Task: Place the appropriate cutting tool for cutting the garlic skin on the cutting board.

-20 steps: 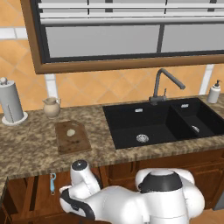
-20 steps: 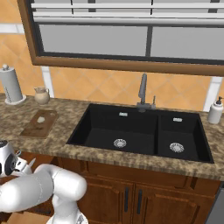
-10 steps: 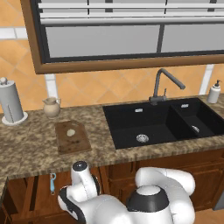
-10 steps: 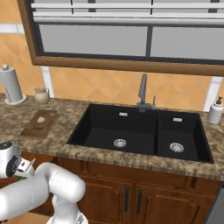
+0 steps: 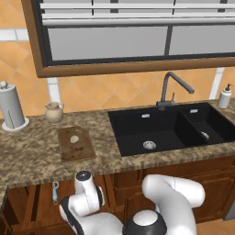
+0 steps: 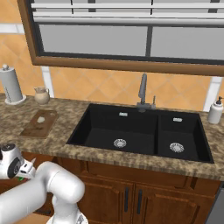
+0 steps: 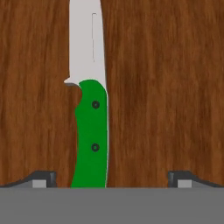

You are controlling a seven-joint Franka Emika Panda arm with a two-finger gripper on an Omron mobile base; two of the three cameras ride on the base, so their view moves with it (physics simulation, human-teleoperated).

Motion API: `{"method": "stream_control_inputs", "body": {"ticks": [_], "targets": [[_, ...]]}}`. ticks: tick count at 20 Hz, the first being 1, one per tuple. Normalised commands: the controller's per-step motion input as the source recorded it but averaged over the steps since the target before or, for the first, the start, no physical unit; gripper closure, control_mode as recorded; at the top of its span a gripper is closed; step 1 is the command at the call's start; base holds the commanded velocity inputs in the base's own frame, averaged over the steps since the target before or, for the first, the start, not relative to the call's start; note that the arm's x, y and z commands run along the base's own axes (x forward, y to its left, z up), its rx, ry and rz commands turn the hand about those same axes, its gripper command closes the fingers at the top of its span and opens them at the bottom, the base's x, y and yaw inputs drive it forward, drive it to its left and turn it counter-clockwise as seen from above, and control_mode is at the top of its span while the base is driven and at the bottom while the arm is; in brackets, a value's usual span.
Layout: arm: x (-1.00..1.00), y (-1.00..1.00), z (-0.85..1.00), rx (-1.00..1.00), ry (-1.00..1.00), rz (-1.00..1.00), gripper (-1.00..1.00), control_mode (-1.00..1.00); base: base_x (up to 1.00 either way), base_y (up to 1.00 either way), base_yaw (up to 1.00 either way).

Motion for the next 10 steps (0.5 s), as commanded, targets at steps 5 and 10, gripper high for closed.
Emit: {"method": "stream_control_inputs", "body": {"ticks": [5,10], "targets": [[0.15,0.10,-0.13,0.00,0.00,-0.01,-1.00,-1.00,0.00,0.00,0.00],[0.23,0.13,-0.11,0.00,0.00,-0.01,-1.00,-1.00,0.00,0.00,0.00]]}}
